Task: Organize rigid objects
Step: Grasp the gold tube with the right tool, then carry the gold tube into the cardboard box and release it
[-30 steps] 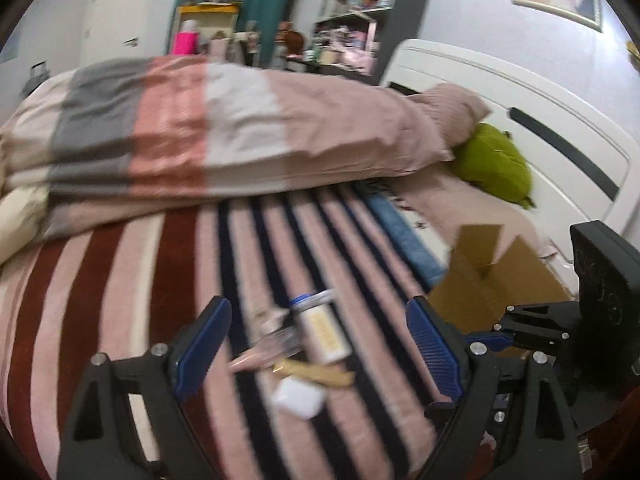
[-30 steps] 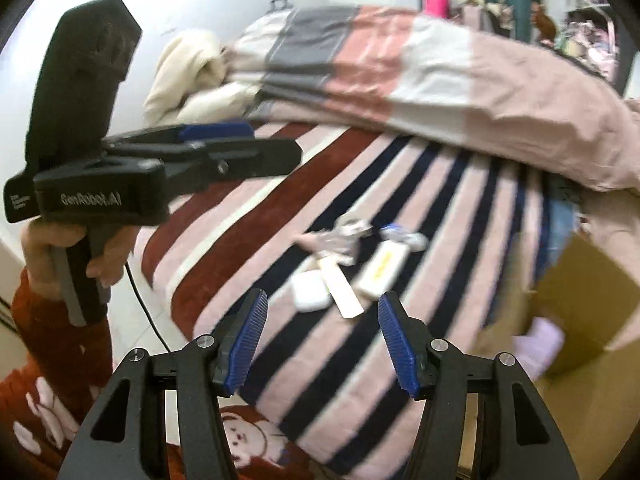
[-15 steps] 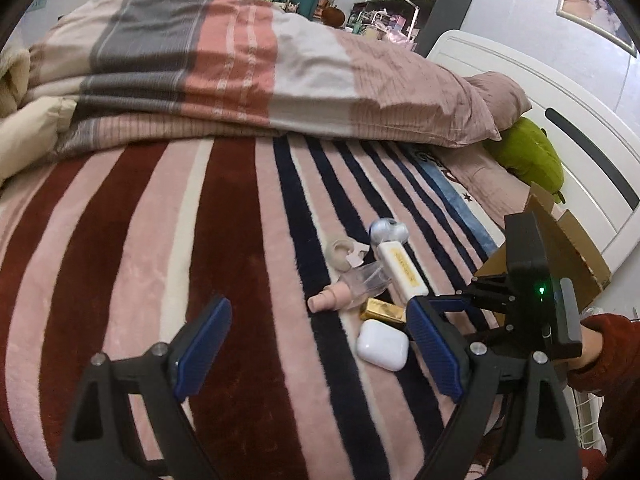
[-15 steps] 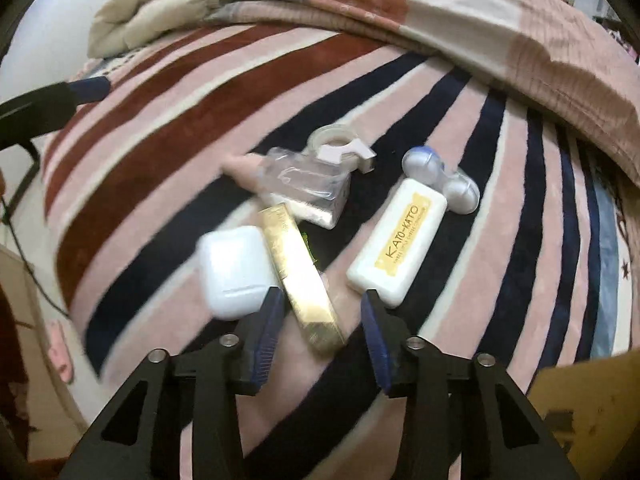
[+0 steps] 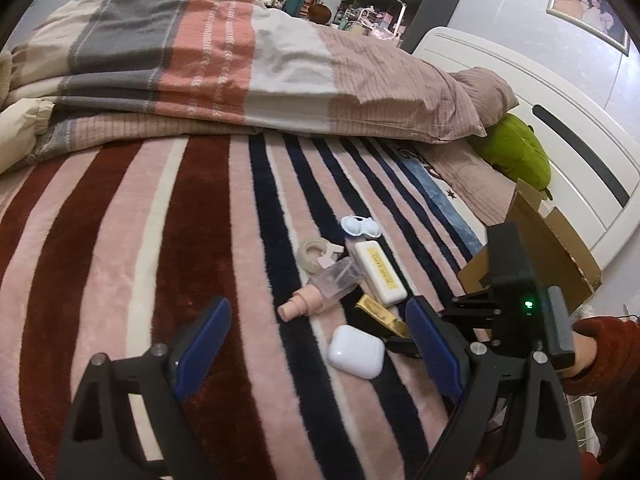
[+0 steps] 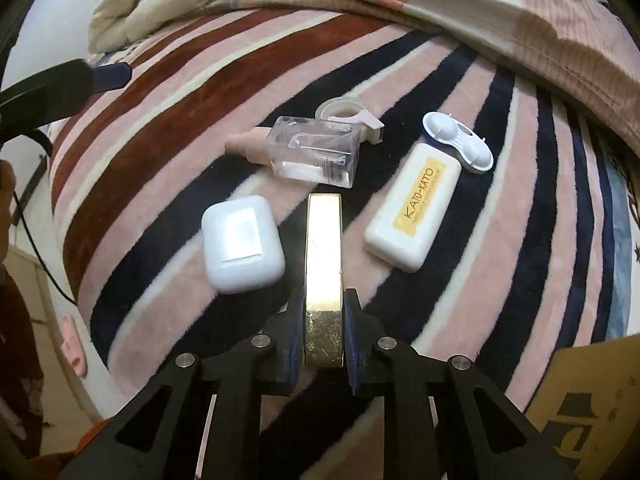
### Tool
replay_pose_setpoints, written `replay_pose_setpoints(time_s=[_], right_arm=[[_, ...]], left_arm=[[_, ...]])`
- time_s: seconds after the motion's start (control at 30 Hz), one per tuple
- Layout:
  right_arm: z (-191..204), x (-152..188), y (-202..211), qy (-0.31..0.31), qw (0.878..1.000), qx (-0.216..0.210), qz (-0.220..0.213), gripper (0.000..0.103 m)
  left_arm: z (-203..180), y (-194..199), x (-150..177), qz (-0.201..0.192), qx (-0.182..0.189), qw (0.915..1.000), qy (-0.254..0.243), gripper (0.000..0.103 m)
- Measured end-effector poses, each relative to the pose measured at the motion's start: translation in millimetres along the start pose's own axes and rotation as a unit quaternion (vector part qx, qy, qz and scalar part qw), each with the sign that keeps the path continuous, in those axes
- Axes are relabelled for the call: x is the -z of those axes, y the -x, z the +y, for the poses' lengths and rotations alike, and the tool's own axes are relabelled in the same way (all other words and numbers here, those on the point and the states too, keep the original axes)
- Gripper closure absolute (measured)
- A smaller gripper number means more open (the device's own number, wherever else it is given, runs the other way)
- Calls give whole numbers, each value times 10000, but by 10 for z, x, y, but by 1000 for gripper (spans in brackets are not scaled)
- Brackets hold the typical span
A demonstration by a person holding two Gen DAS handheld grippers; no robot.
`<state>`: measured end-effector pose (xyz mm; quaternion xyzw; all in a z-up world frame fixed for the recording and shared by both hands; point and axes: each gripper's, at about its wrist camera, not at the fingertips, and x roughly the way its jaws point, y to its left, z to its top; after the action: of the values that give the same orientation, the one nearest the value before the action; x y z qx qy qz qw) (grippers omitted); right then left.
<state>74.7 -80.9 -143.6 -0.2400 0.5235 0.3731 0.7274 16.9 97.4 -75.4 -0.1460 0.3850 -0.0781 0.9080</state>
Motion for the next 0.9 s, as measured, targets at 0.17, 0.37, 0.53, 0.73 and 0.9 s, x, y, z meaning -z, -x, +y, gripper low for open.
replay_pose_setpoints(time_s=[0.17,0.37,0.53,0.73,0.9], right_arm=[[155,25,344,161,9983,126,-542,90],[300,100,1168,238,9908,-269,-1302,90],[113,227,1729,43,9830,-255,-1818,90],[-419,500,2218,-467,9739,-267,-2207,90],[-887,788,2424,-1048,9716,-111,-2118,90]], left_arm=[[-147,-39,-42,81,374,9993,-28,16],[-613,42,-276,-105,1048,9942,-218,27],[-1106,145,-533,-242,1412,9883,-518,62],[-1850,80,-805,-245,1559,9816,-1076,69],[-2441,-224,-929,74,1730,9742,-1445,69]])
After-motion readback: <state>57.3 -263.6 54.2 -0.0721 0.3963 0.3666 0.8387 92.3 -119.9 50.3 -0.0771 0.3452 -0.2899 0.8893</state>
